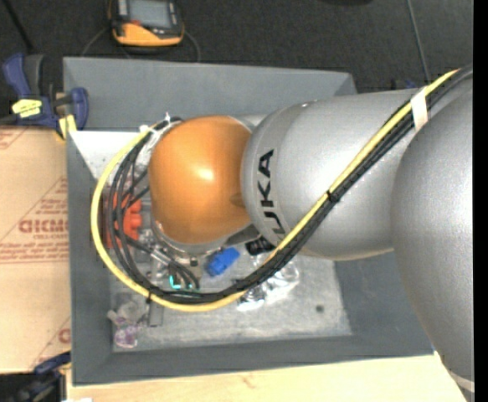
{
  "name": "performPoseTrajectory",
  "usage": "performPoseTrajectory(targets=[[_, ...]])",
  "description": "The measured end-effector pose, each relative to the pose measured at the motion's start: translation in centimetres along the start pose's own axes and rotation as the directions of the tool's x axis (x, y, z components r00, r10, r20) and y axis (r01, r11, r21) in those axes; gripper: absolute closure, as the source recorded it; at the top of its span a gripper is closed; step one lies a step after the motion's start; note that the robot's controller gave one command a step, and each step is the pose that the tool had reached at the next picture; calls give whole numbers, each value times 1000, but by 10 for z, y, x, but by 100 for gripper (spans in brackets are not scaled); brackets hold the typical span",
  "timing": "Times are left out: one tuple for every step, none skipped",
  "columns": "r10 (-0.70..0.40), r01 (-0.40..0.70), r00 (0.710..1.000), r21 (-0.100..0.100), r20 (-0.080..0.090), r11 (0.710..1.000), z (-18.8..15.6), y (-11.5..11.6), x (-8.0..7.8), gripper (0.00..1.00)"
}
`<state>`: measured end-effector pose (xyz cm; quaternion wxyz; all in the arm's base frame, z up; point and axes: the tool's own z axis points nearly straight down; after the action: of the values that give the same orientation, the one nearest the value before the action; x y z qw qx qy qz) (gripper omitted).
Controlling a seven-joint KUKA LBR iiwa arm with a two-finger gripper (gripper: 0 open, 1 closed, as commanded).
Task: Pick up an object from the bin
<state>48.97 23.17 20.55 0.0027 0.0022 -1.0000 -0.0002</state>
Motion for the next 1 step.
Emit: performPoseTrajectory(targets=[[-39,39,999,4,2,999,104,-54,-54,0]])
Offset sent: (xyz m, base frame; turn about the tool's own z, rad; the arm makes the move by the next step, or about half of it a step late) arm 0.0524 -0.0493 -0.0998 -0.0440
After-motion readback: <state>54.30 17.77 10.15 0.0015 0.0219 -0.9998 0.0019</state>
